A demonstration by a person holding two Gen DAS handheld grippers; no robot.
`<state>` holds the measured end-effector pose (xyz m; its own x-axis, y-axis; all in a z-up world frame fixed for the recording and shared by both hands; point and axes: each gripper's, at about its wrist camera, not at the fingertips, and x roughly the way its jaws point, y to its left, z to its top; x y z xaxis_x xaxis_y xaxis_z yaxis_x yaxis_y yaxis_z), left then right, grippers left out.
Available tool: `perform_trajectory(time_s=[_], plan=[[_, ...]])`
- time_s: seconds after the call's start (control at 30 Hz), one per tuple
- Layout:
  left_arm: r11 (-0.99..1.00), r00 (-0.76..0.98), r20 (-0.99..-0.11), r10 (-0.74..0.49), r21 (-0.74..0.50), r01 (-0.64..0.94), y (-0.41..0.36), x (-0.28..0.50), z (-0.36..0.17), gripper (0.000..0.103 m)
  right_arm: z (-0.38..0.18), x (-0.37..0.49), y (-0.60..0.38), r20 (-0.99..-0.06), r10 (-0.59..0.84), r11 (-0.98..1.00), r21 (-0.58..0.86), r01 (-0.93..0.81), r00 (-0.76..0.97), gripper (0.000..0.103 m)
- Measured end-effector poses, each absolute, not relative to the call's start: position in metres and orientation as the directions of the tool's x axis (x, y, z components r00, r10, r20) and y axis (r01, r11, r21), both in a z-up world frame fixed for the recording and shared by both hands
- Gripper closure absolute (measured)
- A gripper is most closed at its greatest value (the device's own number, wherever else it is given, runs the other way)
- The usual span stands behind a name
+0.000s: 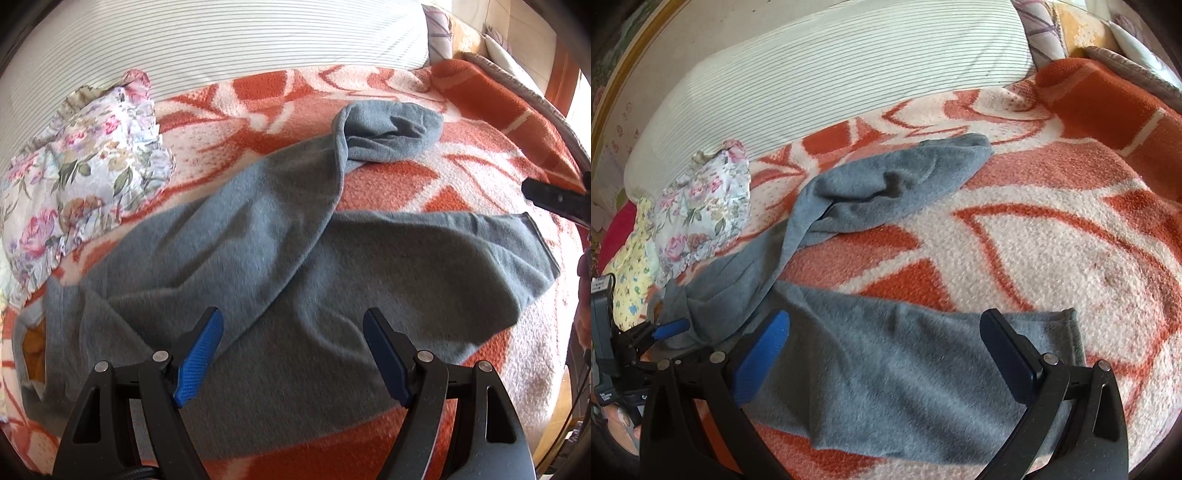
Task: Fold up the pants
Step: 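Move both grippers toward the grey sweatpants' leg cuffs, then grasp a cuff with the right gripper while the left gripper grasps the other cuff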
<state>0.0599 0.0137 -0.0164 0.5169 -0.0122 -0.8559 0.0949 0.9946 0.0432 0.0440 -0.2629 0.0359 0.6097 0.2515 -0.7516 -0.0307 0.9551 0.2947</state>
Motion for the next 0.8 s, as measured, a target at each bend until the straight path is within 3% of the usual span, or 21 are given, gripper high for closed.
perform_trajectory(time_s=[0.23,0.57,0.8], plan=[[0.989,0.521,-0.854,-0.014,0.064,0.132,0.003,0.105,-0.020,0.024,0.037,0.093,-0.300,-0.765,0.229,0.932,0.351,0.092,0.601,0.003],[0.979,0.510,-0.860,0.015,0.115,0.165,-0.015,0.172,-0.035,0.024,0.030,0.203,-0.347,-0.796,0.138,0.906,0.342,0.249,0.590,0.016],[0.965,0.503,-0.862,0.063,0.181,0.189,-0.027,0.204,-0.052,0.024,-0.003,0.286,-0.383,-0.831,0.083,0.870,0.330,0.367,0.550,0.027]])
